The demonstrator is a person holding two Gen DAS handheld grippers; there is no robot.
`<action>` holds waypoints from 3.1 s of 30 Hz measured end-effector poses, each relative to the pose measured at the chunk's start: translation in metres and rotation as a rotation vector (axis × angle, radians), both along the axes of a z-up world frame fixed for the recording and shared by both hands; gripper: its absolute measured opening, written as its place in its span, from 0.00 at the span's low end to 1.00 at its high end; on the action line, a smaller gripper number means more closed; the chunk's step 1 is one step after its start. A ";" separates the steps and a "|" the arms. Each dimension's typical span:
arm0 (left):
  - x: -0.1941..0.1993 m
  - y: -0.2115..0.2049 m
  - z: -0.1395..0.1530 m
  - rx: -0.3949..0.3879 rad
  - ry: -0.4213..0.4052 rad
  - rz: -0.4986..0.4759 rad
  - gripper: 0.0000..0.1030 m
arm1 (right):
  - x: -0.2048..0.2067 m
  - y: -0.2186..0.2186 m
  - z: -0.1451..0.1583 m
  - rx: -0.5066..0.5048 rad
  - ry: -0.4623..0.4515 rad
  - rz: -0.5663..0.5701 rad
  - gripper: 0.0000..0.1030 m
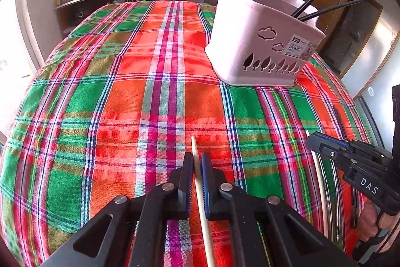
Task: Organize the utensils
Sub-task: 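Close the left tool on the wooden chopstick while the right tool grasps it too, then lift the wooden chopstick with both tools and carry it toward the pink basket, then lower the wooden chopstick into a basket compartment and open both tools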
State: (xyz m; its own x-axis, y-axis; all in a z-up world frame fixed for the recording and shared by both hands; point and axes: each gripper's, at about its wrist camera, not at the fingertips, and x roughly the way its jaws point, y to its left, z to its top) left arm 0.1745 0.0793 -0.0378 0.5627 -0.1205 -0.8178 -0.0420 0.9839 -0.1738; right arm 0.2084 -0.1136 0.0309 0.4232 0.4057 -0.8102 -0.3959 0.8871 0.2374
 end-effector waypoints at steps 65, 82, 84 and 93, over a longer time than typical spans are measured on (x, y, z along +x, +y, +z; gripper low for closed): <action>-0.055 -0.013 0.139 -0.023 -0.309 -0.087 0.05 | -0.003 0.005 0.068 0.052 -0.128 0.072 0.05; -0.060 -0.024 0.153 -0.002 -0.328 -0.100 0.05 | -0.033 -0.013 0.128 0.130 -0.301 0.077 0.04; -0.059 -0.025 0.154 -0.003 -0.327 -0.103 0.05 | -0.034 -0.015 0.130 0.132 -0.308 0.076 0.04; -0.042 -0.028 0.163 -0.024 -0.326 -0.126 0.05 | -0.031 -0.023 0.139 0.141 -0.338 0.065 0.04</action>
State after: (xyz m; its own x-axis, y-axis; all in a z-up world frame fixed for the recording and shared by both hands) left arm 0.1324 0.0512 0.1248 0.7732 -0.2228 -0.5938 0.1411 0.9732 -0.1815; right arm 0.1776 -0.1370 0.1703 0.6268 0.5383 -0.5634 -0.5276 0.8252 0.2015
